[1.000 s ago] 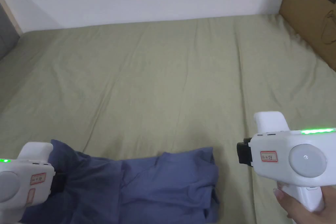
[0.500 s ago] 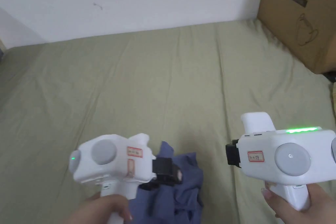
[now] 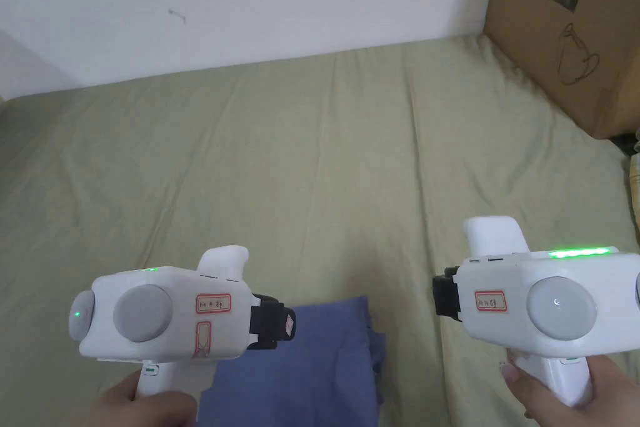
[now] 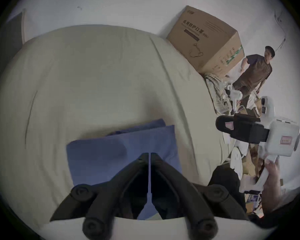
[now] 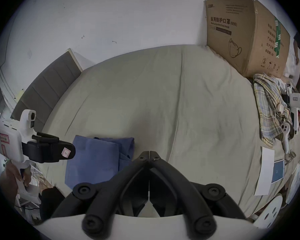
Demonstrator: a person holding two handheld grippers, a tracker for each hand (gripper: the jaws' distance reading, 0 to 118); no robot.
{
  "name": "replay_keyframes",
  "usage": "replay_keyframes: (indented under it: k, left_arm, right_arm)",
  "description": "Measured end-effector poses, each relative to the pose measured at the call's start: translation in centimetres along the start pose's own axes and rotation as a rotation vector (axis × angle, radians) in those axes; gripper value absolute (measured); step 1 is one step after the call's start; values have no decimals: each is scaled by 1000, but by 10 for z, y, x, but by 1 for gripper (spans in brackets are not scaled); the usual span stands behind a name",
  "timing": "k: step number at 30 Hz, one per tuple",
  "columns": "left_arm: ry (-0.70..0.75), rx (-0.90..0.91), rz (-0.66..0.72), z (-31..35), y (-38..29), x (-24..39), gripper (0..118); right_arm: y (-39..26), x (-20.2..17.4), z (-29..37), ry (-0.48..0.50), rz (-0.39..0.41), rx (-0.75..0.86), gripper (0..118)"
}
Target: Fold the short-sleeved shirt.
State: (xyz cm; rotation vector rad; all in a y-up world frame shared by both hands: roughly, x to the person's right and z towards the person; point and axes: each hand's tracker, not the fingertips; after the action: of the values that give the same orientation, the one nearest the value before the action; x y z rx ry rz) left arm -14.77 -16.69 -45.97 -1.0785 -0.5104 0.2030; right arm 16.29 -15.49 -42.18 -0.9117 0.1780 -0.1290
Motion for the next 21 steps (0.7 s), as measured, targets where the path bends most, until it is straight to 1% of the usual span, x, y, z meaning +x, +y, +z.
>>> replay_keyframes:
  k: [2,3,5,7,8,10,12,13,15,18,21]
  left_arm:
    - [-95,-58,32,-12,2,4,1]
    - [-104,-71,44,-20,0,8,1]
    - [-91,-123,8,-43,-5,22,1]
    - [-8,-190,-54,-68,-9,34,1]
    - [6,-211,-63,-80,-13,36,1]
    - [-17,-229,-57,-99,-18,41,1]
    - [28,-262,-108,-114,-22,47,1]
    - [49,-256,-129,-117,-24,51,1]
    - [22,-254,-125,-118,-23,57,1]
    - [-53,-259,-141,-110,-22,70,1]
    - [-74,-170,-193,-80,-23,79,1]
  right_arm:
    - [0,1,-1,-2,-2,2,1]
    - [0,2,0,-2,-5,2,1]
    - [1,3,0,-4,-9,1,1]
    - [1,5,0,-8,-10,0,1]
    - [0,6,0,-11,-9,-1,1]
    - [0,8,-1,-16,-9,-4,1]
    - [-1,11,-1,-20,-11,-7,1]
    - [-2,12,-2,-22,-12,-8,1]
    - [-3,14,-4,-24,-16,-13,1]
    - [-5,15,-4,-22,-29,-15,1]
    - [-5,17,4,-27,-34,-8,1]
